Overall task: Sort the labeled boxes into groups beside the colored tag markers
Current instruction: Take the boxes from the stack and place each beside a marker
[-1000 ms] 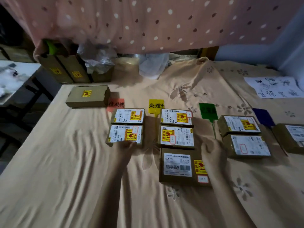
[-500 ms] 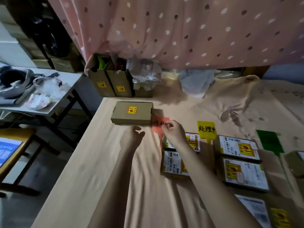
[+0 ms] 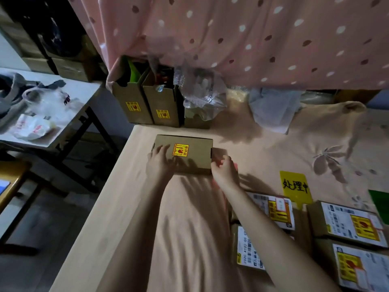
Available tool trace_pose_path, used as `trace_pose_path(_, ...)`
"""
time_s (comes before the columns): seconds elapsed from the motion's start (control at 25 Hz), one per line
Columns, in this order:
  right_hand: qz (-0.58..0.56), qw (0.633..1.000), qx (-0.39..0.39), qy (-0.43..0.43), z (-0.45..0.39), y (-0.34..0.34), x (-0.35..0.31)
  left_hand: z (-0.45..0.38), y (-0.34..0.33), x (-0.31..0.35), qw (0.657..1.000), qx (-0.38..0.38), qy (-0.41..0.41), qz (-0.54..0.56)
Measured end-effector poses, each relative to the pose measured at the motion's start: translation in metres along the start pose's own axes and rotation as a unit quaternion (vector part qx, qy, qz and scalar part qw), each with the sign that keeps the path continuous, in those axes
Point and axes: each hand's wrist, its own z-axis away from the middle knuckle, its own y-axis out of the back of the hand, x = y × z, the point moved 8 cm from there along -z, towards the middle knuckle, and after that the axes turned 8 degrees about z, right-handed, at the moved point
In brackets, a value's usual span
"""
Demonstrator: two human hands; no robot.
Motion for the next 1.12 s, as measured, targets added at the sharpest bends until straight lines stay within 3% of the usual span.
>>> trace_pose_path(0.24, 0.007, 1.0, 0.012, -0.003, -0.031, -0.023, -0.01, -0.028, -0.024, -0.003, 0.992, 0.002, -0.023, -0.125)
trace_pose_path(0.48, -0.023, 0.999, -0.028, -0.023, -0.04, -0.042, -0.001, -0.027, -0.04, -0.015, 0.99, -0.009, -0.035, -0.136)
trace_pose_path(0.64, -0.064, 0.998, -0.008, -0.01, -0.036, -0.042, -0.006, -0.025, -0.04, -0.014, 0.992, -0.028, -0.013, -0.123)
trace_pose_path(0.8, -0.192, 0.981, 0.004, -0.025, -0.022, -0.029, -0.017, -0.01, -0.028, 0.019, 0.998, -0.028, -0.04, -0.048)
trace_pose_path(0.88, -0.217, 0.976, 0.018, 0.008, -0.01, -0.017, -0.035, 0.0, -0.013, 0.04, 0.998, -0.023, -0.048, 0.014)
trace_pose_path(1.12, -0.14, 0.977, 0.042, 0.157, 0.058, 0.004, -0.093, 0.023, 0.056, 0.057, 0.98, -0.002, 0.041, 0.193)
